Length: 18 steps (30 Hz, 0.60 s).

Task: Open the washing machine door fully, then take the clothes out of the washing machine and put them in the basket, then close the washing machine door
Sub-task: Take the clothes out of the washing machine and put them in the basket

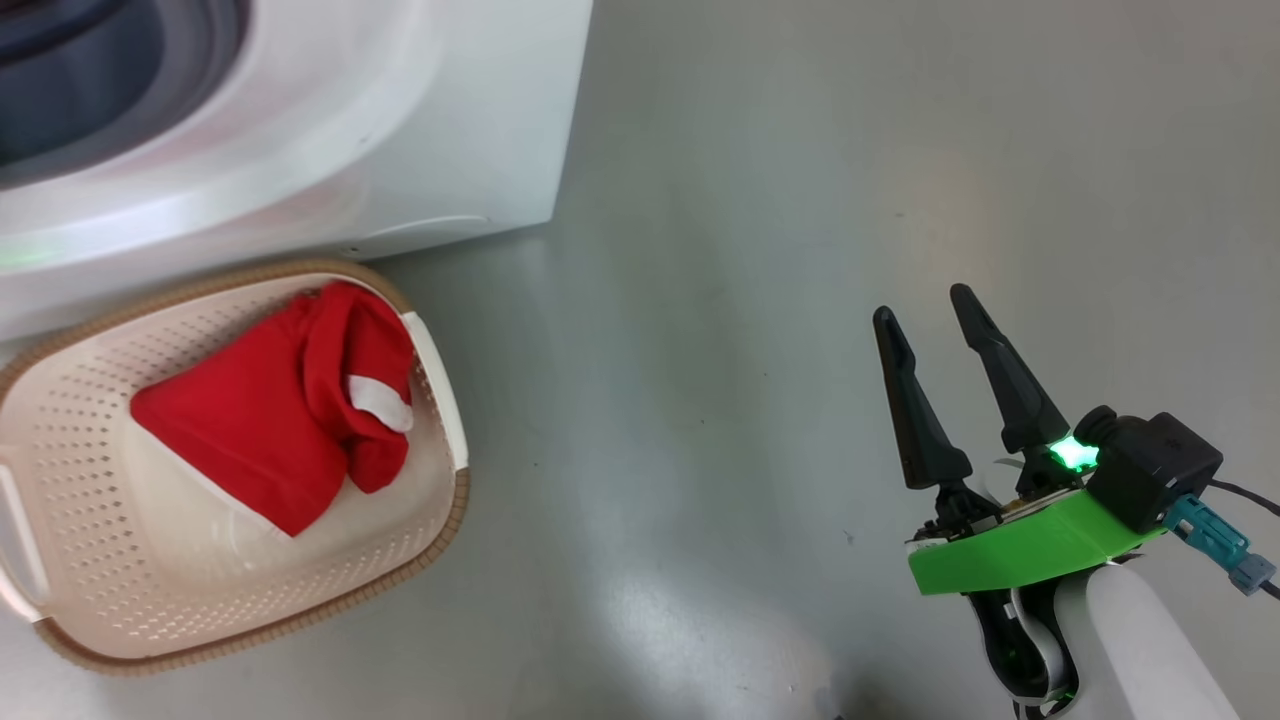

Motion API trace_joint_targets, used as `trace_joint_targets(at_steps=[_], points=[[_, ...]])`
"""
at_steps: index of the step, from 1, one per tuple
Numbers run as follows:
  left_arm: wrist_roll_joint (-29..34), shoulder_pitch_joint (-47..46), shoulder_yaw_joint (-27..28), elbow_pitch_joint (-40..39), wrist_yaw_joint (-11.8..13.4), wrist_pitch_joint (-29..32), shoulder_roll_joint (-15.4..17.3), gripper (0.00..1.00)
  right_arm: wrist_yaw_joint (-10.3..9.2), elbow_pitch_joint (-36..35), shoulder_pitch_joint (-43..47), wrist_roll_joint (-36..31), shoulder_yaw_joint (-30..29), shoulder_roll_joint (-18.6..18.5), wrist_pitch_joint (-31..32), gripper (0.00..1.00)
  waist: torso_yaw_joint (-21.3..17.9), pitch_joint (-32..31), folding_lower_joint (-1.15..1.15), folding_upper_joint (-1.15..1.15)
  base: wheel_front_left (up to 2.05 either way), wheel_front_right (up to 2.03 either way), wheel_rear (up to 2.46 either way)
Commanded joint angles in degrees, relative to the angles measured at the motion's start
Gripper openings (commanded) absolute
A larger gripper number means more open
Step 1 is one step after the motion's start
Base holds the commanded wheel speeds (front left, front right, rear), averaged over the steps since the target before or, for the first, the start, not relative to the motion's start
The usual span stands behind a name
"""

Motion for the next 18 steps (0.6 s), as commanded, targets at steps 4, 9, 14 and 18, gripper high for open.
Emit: trace_joint_targets(at_steps=[4,9,14,18], points=[[-1.35,4.62,3.11,-6.10,-0.45,-0.28,1.38,0.00,0.42,-0.57,0.73,-0.85,0.94,-0.37,-0.36,1.00,1.32,-2.27,0.00,0.00,0.00,0.00,0.00],[-1.97,9.86,5.74,-12.47,-1.18,-0.28,-0.97,0.00,0.42,0.23,1.24,-1.08,0.77,-0.37,-0.36,1.00,2.40,-4.96,0.00,0.00,0.00,0.00,0.00],[-1.33,15.69,7.98,-19.56,-1.76,-0.28,-3.93,0.00,0.42,0.97,2.43,-1.26,0.08,-0.37,-0.36,1.00,3.60,-8.23,0.00,0.00,0.00,0.00,0.00],[-0.93,20.24,9.66,-24.69,-2.71,-0.28,-6.56,0.00,0.42,1.33,3.74,-1.44,-0.30,-0.37,-0.36,1.00,4.59,-10.51,0.00,0.00,0.00,0.00,0.00]])
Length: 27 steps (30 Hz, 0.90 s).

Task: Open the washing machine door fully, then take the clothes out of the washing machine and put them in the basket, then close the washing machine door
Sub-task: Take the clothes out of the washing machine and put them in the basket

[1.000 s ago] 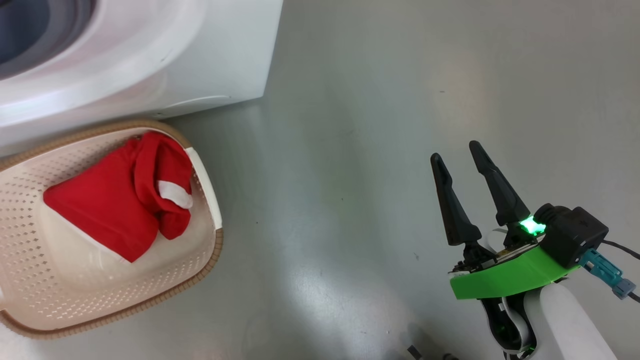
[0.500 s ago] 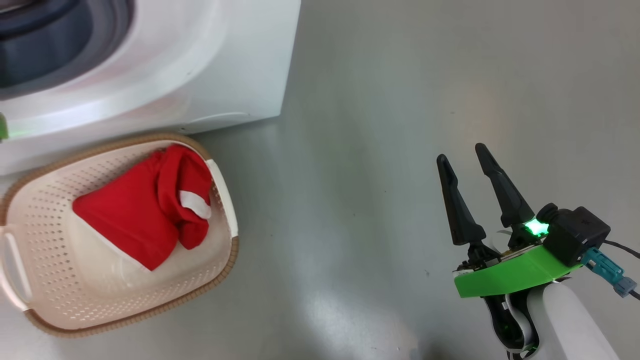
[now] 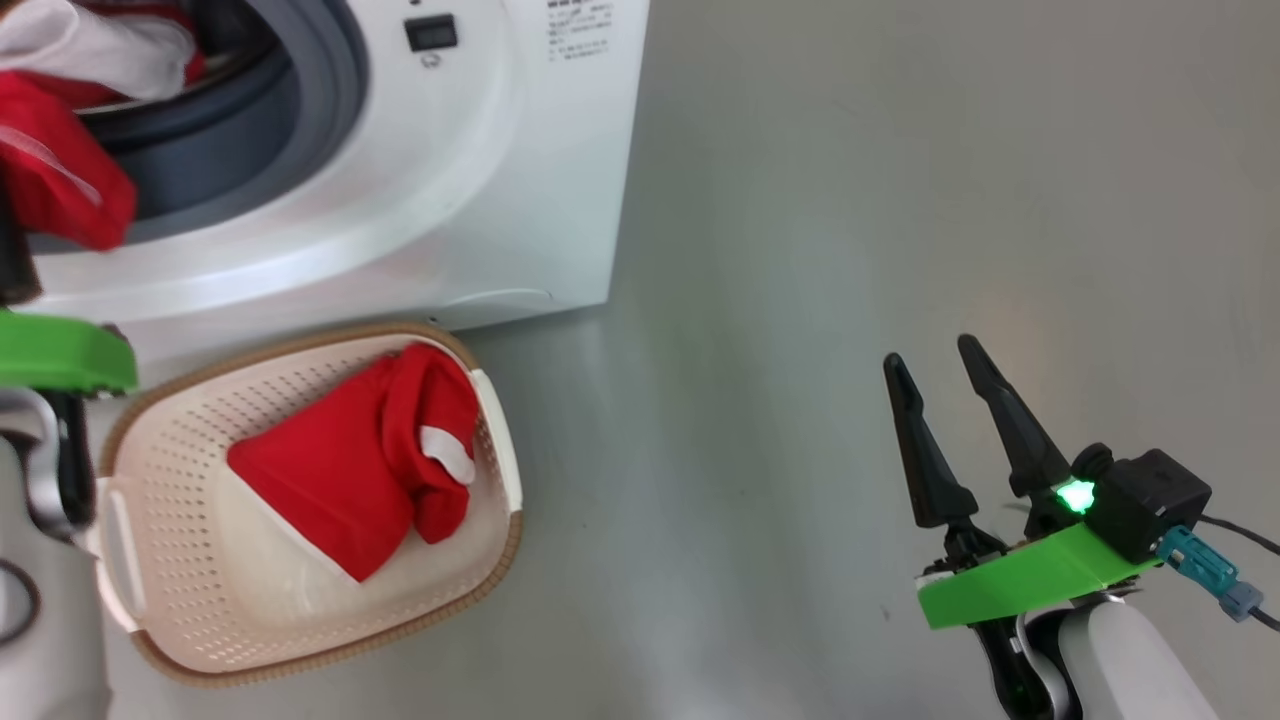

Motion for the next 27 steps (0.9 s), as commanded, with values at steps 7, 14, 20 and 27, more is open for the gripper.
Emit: trace_joint_targets(at_steps=[7,14,20,27], points=[[1.26,8.27,4.34,-11.36,-2.07,-0.28,-2.41,0.00,0.42,-0.61,2.63,-1.16,0.16,-0.34,-0.36,1.00,2.73,-4.77,0.00,0.00,0.00,0.00,0.00],[1.48,15.14,5.27,-19.90,-3.61,-0.28,-6.06,0.00,0.42,-0.40,3.80,-1.08,-0.34,-0.34,-0.36,1.00,3.47,-6.45,0.00,0.00,0.00,0.00,0.00],[1.40,18.70,6.19,-27.49,-4.07,-0.28,-7.76,0.00,0.42,-0.47,4.47,-0.98,-0.72,-0.34,-0.36,1.00,3.88,-7.15,0.00,0.00,0.00,0.00,0.00],[2.25,20.57,6.25,-36.35,-4.22,-0.28,-8.81,0.00,0.42,-0.57,4.69,-0.95,-0.86,-0.34,-0.36,1.00,4.08,-7.11,0.00,0.00,0.00,0.00,0.00]])
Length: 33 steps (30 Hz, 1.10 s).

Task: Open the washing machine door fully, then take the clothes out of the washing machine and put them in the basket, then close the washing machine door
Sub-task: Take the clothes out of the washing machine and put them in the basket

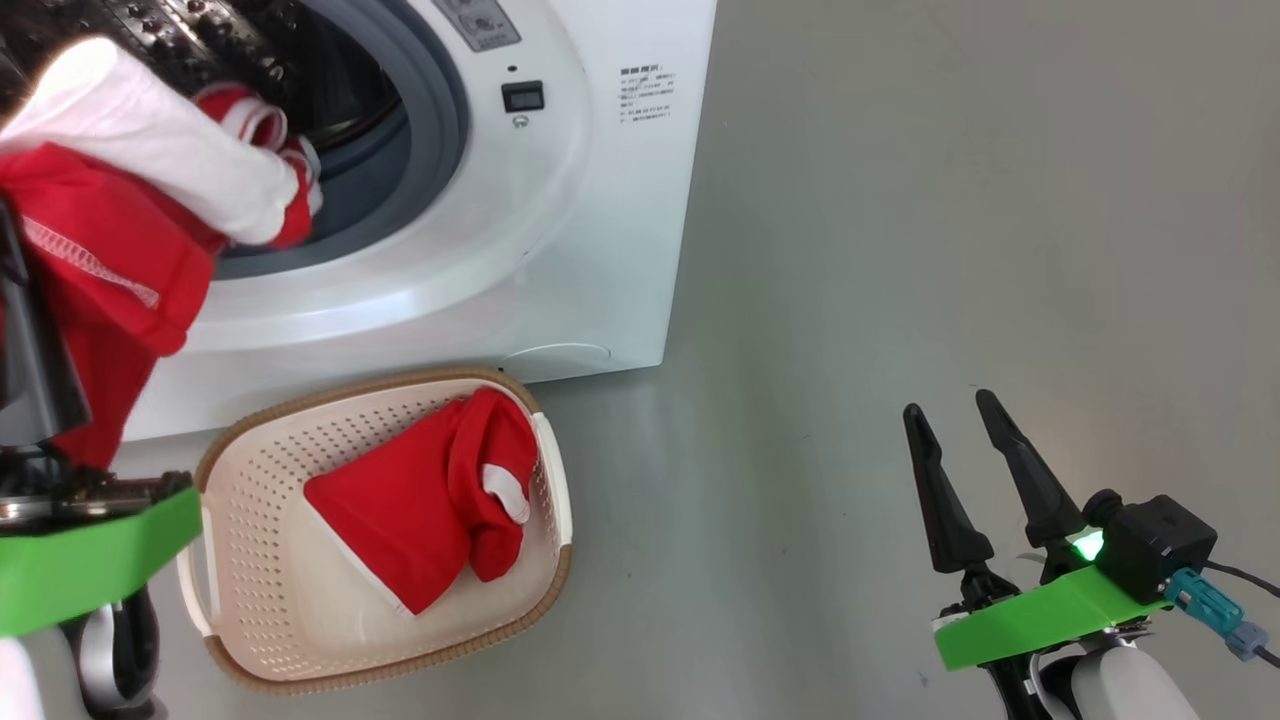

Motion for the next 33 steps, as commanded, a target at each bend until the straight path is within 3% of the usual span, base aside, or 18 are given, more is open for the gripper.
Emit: trace_joint_targets(at_steps=[1,6,18,33], points=[[0.55,0.94,1.53,-3.10,-0.28,-0.28,1.20,0.00,0.42,-1.44,0.06,-0.80,0.85,-0.34,-0.37,1.00,0.07,0.11,0.00,0.00,0.00,0.00,0.00],[-0.02,2.56,0.92,-1.09,-0.33,-0.28,0.58,0.00,0.42,-1.36,-0.01,-0.78,1.03,-0.34,-0.37,1.00,0.13,0.47,0.00,0.00,0.00,0.00,0.00],[-2.44,2.40,-3.13,18.54,-0.39,-0.28,0.19,0.00,0.42,-2.03,-1.04,-0.43,1.99,-0.34,-0.37,1.00,-0.20,4.93,0.00,0.00,0.00,0.00,0.00],[-1.18,-6.53,-8.11,39.92,-0.40,-0.28,3.92,0.00,0.42,-3.90,-4.64,-0.17,2.15,-0.34,-0.37,1.00,-1.88,15.29,0.00,0.00,0.00,0.00,0.00]])
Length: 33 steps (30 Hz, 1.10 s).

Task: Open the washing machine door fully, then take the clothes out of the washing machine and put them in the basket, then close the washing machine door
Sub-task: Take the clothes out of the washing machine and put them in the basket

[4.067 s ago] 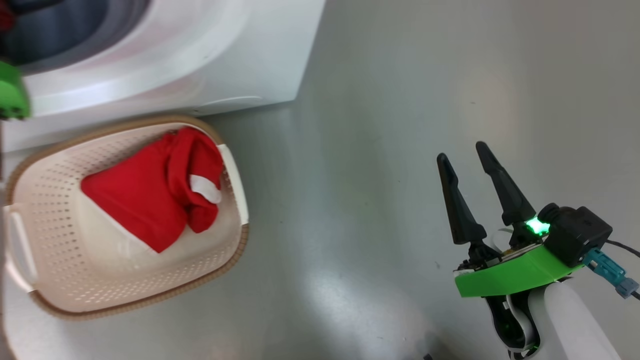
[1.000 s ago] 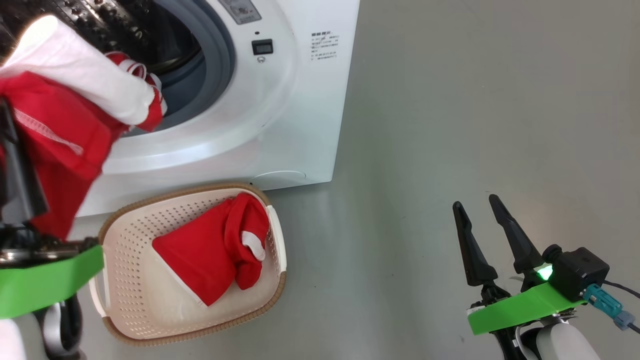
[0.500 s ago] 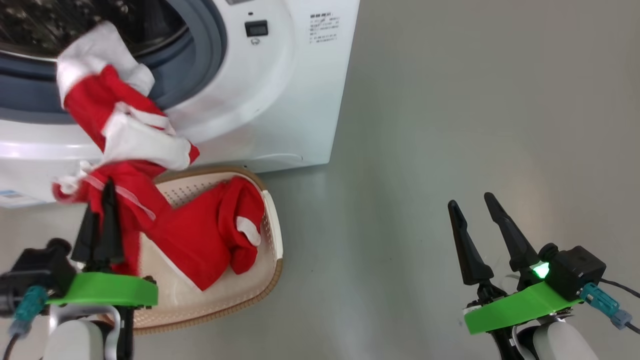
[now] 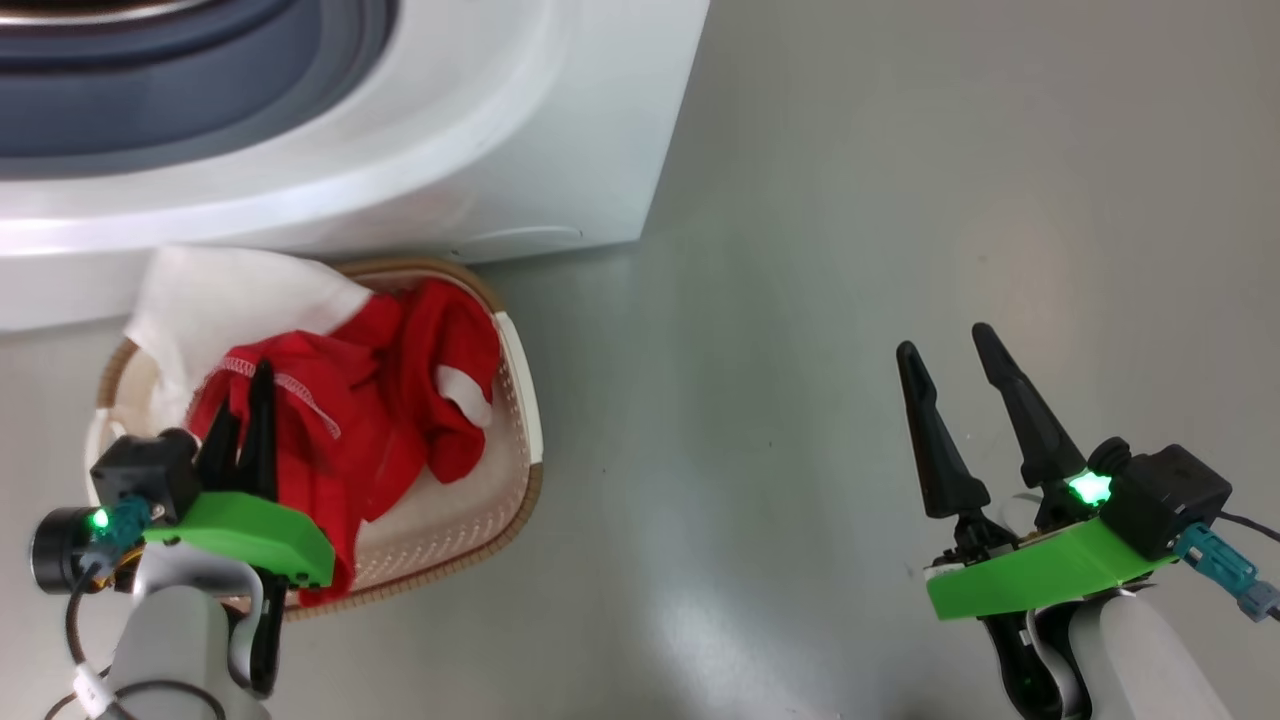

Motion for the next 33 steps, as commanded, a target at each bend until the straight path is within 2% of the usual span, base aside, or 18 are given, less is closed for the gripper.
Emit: trace_joint_targets(at_steps=[1,16,24,25,28,29,30,31,33], points=[[0.61,-1.16,1.34,0.85,-0.31,-0.29,2.15,0.00,0.42,-1.63,-0.43,-0.20,1.38,-0.33,-0.37,1.00,-0.66,2.82,0.00,0.00,0.00,0.00,0.00],[1.00,-10.96,-1.44,15.73,-0.32,-0.29,4.25,0.00,0.42,-3.17,-2.58,-1.56,1.31,-0.33,-0.37,1.00,-0.36,11.00,0.00,0.00,0.00,0.00,0.00],[0.77,-14.38,-0.23,19.59,-0.32,-0.29,4.73,0.00,0.42,-3.71,-3.55,-1.95,1.03,-0.33,-0.37,1.00,-0.08,12.76,0.00,0.00,0.00,0.00,0.00],[0.82,-14.49,-0.08,19.78,-0.32,-0.29,4.67,0.05,0.42,-3.71,-3.69,-1.94,1.09,-0.33,-0.37,1.00,-0.04,12.67,0.00,0.00,0.00,0.00,0.00],[0.96,-14.50,0.36,20.04,-0.31,-0.29,4.45,0.41,0.42,-3.59,-3.96,-1.84,1.33,-0.33,-0.37,1.00,0.01,12.14,0.00,0.00,0.00,0.00,0.00],[0.99,-14.34,0.57,20.02,-0.27,-0.29,4.35,0.49,0.42,-3.51,-4.00,-1.82,1.43,-0.33,-0.37,1.00,0.01,11.84,0.00,0.00,0.00,0.00,0.00],[1.05,-14.07,0.75,20.00,-0.21,-0.29,4.26,0.69,0.42,-3.38,-4.00,-1.80,1.57,-0.33,-0.37,1.00,-0.01,11.43,0.00,0.00,0.00,0.00,0.00],[1.05,-13.77,1.00,19.93,-0.16,-0.29,4.19,0.82,0.42,-3.28,-4.00,-1.78,1.73,-0.33,-0.37,1.00,-0.05,11.04,0.00,0.00,0.00,0.00,0.00],[0.77,-12.99,1.77,19.36,-0.16,-0.29,3.91,0.99,0.42,-3.03,-3.95,-1.74,2.07,-0.33,-0.37,1.00,-0.12,10.12,0.00,0.00,0.00,0.00,0.00]])
